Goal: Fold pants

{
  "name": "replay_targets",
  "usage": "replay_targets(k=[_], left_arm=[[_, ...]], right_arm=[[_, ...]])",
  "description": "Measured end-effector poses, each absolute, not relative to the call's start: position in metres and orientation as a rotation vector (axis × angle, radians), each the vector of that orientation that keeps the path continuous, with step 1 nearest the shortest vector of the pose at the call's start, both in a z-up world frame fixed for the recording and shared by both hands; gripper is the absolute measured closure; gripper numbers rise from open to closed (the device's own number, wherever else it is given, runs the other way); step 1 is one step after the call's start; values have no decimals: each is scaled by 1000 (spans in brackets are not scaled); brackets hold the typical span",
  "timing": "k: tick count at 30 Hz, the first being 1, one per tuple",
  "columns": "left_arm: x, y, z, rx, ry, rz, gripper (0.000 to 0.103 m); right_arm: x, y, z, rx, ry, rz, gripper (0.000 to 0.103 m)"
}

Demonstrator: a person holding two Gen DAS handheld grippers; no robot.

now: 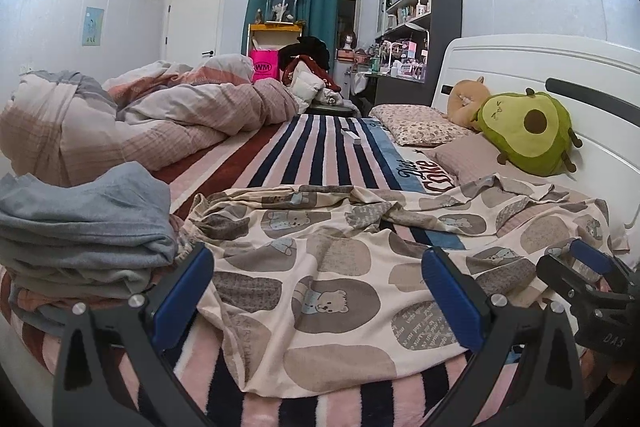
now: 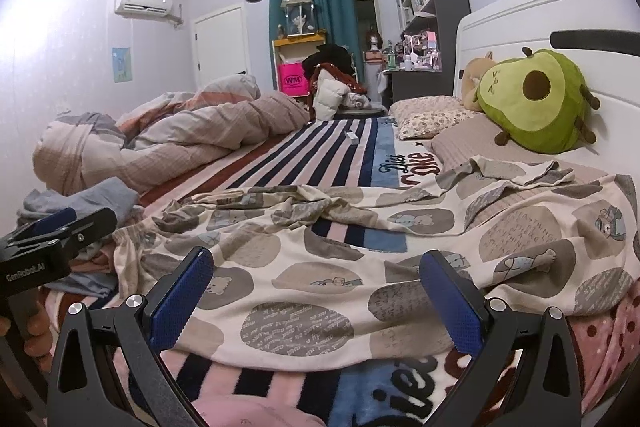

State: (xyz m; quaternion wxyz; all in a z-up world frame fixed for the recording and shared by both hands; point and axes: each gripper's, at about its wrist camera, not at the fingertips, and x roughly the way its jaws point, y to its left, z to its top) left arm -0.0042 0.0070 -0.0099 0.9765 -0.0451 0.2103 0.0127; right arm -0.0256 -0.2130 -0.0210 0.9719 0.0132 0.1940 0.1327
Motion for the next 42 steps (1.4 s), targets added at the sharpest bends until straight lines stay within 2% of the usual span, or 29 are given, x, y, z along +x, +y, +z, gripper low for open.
replay_targets(k=[42], left_arm=[[-3,5,-13,-107,430,18,1]], right_arm=[[-26,-217,-20,55,401,279,0]])
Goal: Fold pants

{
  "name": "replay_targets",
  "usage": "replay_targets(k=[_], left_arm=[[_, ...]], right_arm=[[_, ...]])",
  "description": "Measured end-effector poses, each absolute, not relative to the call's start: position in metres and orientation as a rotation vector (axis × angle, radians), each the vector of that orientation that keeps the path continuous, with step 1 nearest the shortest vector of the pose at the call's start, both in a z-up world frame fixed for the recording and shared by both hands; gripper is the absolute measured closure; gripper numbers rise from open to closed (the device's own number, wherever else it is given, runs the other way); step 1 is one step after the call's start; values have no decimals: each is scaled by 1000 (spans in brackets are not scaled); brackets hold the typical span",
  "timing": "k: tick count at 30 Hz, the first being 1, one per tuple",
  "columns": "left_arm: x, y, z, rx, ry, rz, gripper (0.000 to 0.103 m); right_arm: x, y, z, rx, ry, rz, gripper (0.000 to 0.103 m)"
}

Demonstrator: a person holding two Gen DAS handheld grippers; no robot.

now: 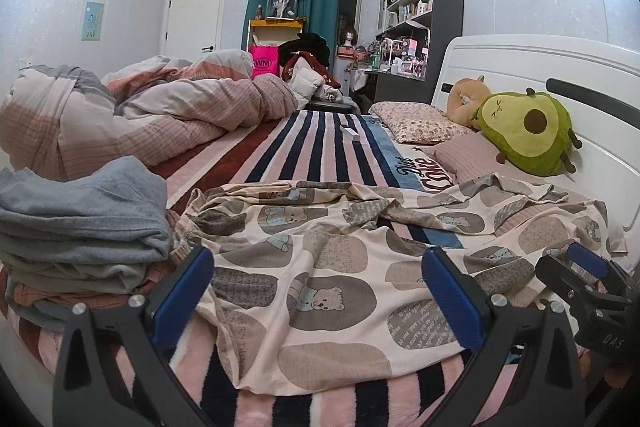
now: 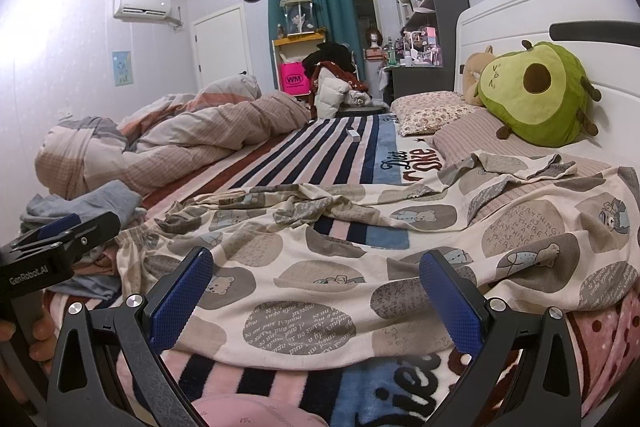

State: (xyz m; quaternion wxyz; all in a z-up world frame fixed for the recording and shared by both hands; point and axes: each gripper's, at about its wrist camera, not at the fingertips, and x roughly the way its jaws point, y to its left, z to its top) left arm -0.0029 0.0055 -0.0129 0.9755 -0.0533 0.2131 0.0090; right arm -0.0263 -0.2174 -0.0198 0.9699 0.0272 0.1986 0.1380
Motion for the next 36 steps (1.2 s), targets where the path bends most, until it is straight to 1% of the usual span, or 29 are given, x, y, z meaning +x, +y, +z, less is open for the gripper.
replay_targets(k=[14,18,20,22,25,26,27,28,29,31,33,36], left_arm=[[-3,10,-20,-110,444,19,1],[-5,21,-28,-76,454,18,1],[-3,37,-38,-84,499,54,1],[-1,55,-49,-133,535,66,1],[5,79,-69,-230,601,87,1],[7,85,-76,-252,628,96,2],[9,88,-81,-264,645,103,5],[9,90,-86,-271,661,108,9],[11,92,-90,-275,677,110,11],[15,94,-98,-286,702,109,22],[21,94,-106,-305,724,108,25],[30,91,-111,-343,738,91,26]], right_arm=[[-26,-218,-20,63,400,282,0],[-32,-234,-20,110,355,321,1],[-32,-251,-24,73,332,215,0],[-21,-271,-39,34,393,94,0],[-5,-311,-73,158,514,74,1],[-1,-322,-83,202,548,74,5],[2,-334,-93,242,580,69,9],[4,-346,-102,279,607,62,11],[5,-357,-108,305,620,55,13],[7,-371,-114,327,620,46,14],[9,-384,-116,347,612,25,14],[11,-406,-115,390,587,-18,14]])
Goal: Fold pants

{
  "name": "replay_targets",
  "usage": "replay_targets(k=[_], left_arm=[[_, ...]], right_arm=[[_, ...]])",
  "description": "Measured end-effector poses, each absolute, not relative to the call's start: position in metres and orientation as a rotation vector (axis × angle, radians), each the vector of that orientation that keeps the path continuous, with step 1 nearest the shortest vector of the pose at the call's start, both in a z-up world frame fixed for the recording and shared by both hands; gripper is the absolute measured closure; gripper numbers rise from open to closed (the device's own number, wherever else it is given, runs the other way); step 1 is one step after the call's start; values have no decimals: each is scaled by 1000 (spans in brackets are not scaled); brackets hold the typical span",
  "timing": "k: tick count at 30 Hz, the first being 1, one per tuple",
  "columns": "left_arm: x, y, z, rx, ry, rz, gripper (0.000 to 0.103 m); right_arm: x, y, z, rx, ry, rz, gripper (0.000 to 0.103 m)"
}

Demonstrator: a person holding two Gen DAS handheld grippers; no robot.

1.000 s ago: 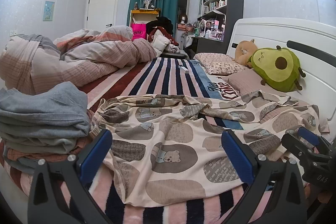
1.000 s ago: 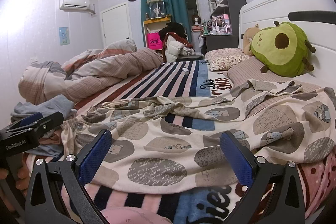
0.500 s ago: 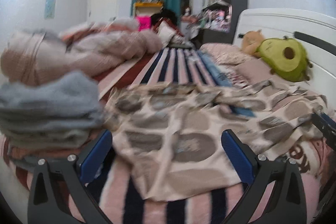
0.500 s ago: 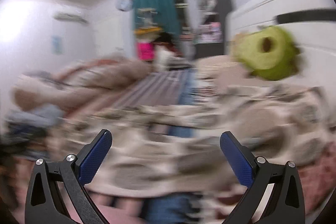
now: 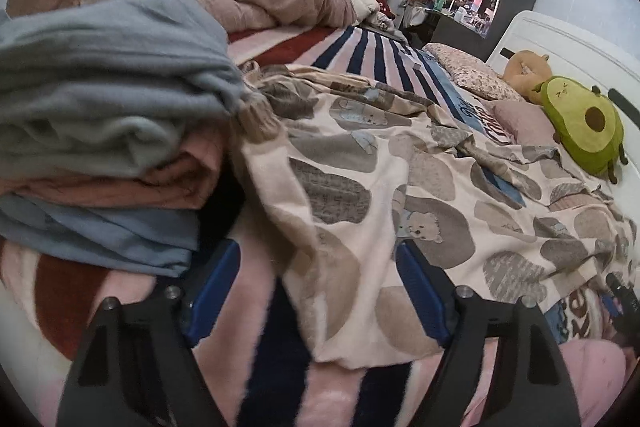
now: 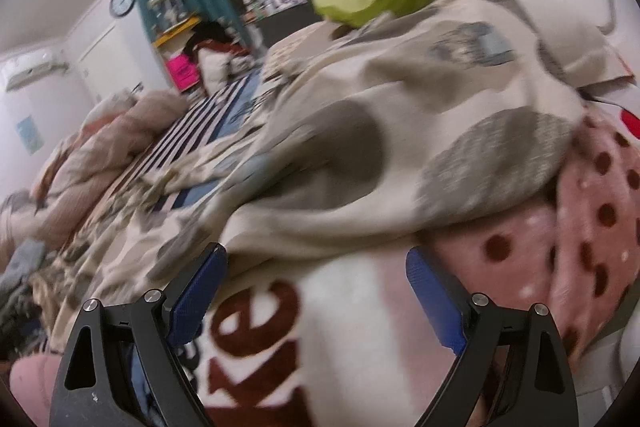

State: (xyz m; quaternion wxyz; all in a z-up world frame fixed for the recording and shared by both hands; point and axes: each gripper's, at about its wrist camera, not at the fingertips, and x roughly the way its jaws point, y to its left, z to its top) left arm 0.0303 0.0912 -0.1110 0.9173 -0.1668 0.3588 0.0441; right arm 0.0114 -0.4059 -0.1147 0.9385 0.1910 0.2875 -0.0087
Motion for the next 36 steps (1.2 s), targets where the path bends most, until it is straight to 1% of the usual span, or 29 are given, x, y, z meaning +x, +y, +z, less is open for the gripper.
replay_targets(k=[5,8,9,10,11,13,14,15,16,18,19,20,21,22,24,25,26,27,31,36], left_arm=[[48,76,-115,-362,764,57,26],[59,71,-120,-358,786,68,26],[62,70,-122,-356,791,77,32],[66,70,-124,-356,796,87,43],[69,70,-126,-357,802,104,47],[71,74,-127,-364,796,136,62],[72,76,-126,-366,792,147,66],[73,78,-126,-364,789,158,74],[74,79,-126,-360,788,167,86],[72,82,-124,-344,779,194,94],[70,84,-123,-344,769,198,98],[68,87,-121,-346,756,201,98],[66,89,-119,-345,743,207,99],[62,91,-114,-335,725,220,99],[56,94,-107,-319,698,232,99],[54,95,-103,-314,685,235,99],[50,96,-98,-308,667,240,99],[47,98,-93,-301,650,248,99],[34,105,-75,-282,590,265,100],[21,117,-66,-314,551,269,100]], right_arm=[[23,-420,-129,475,610,15,13],[28,-416,-133,472,602,32,13],[31,-414,-134,469,596,34,13],[33,-415,-134,478,591,33,13],[37,-416,-134,490,585,34,13],[43,-418,-134,513,572,35,13],[46,-419,-134,522,567,36,14],[46,-420,-133,530,561,37,20],[48,-420,-133,537,555,36,25],[51,-421,-133,547,552,35,44],[52,-421,-134,547,553,29,51],[52,-421,-133,544,554,22,65],[53,-421,-133,537,557,6,72],[52,-421,-134,535,553,0,74],[49,-423,-133,543,551,1,86],[47,-424,-131,544,547,0,88],[45,-425,-129,540,543,0,95],[41,-424,-125,526,530,5,98],[31,-421,-107,463,471,11,99],[27,-423,-88,432,434,37,101]])
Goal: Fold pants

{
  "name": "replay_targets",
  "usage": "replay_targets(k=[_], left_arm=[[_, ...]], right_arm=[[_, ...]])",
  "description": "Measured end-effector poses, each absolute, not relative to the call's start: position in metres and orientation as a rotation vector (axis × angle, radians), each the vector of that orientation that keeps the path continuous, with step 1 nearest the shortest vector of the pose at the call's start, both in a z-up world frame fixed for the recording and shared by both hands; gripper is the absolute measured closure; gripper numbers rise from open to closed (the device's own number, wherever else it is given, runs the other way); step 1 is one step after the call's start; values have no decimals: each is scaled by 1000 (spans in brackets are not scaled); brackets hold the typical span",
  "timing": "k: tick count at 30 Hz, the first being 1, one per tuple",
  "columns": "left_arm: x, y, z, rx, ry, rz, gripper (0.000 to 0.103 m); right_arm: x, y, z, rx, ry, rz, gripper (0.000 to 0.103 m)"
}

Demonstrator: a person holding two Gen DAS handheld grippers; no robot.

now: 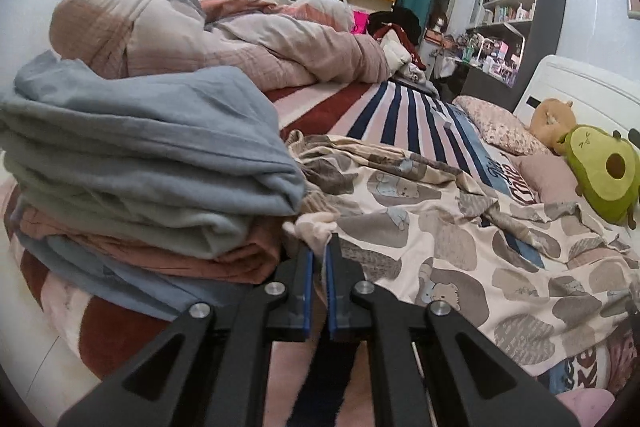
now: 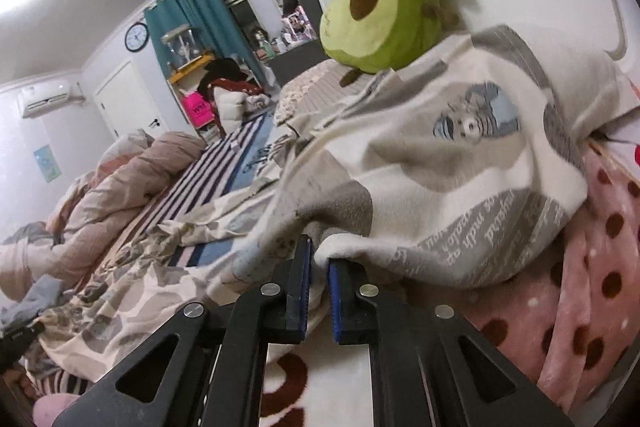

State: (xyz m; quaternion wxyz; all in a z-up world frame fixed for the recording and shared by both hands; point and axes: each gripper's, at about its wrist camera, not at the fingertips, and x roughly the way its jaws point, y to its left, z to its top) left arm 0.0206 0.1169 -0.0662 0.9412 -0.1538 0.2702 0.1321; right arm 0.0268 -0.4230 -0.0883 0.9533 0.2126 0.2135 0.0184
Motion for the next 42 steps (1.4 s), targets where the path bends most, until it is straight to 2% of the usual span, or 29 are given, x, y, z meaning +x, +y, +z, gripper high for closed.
replay_targets(k=[9,11,13,17,18,19,20,21,22,24,26,28,30,31,32,33,34,35,37,42], left_arm=[[20,123,-93,-401,644,193,98],[21,122,-102,-405,672,186,85],[23,119,-108,-401,698,158,32],[34,107,-115,-371,717,134,30],[37,107,-118,-374,722,140,30],[41,107,-121,-386,729,143,31],[44,108,-124,-405,734,140,34],[46,108,-127,-415,737,136,44],[49,107,-128,-419,742,133,60],[57,104,-133,-411,756,127,79],[64,102,-136,-407,756,121,83],[69,100,-136,-407,749,118,96],[70,99,-131,-408,710,110,100],[69,99,-127,-400,694,113,101],[67,99,-122,-385,673,124,101],[63,99,-113,-363,642,142,102],[58,102,-105,-351,615,154,102],[54,105,-98,-347,593,163,103],[44,112,-83,-343,548,178,103],[28,121,-59,-338,491,175,103]], right_arm=[[17,-425,-78,448,419,73,101],[18,-423,-84,448,436,74,101],[19,-421,-90,447,457,78,101],[22,-421,-96,458,485,91,97],[23,-423,-100,474,497,89,92],[24,-425,-104,490,512,81,83],[26,-426,-107,500,526,75,61],[27,-427,-113,509,554,66,48],[27,-427,-118,517,581,67,47],[29,-425,-127,532,622,87,46],[31,-421,-137,536,656,97,44],[34,-414,-138,484,650,85,40],[37,-412,-137,505,635,109,37],[40,-413,-136,532,620,125,38],[42,-413,-136,542,611,112,46],[45,-414,-135,538,604,84,72],[48,-415,-133,527,601,59,88],[48,-415,-131,527,598,42,95],[43,-415,-127,539,571,42,99],[21,-409,-96,476,460,69,101]])
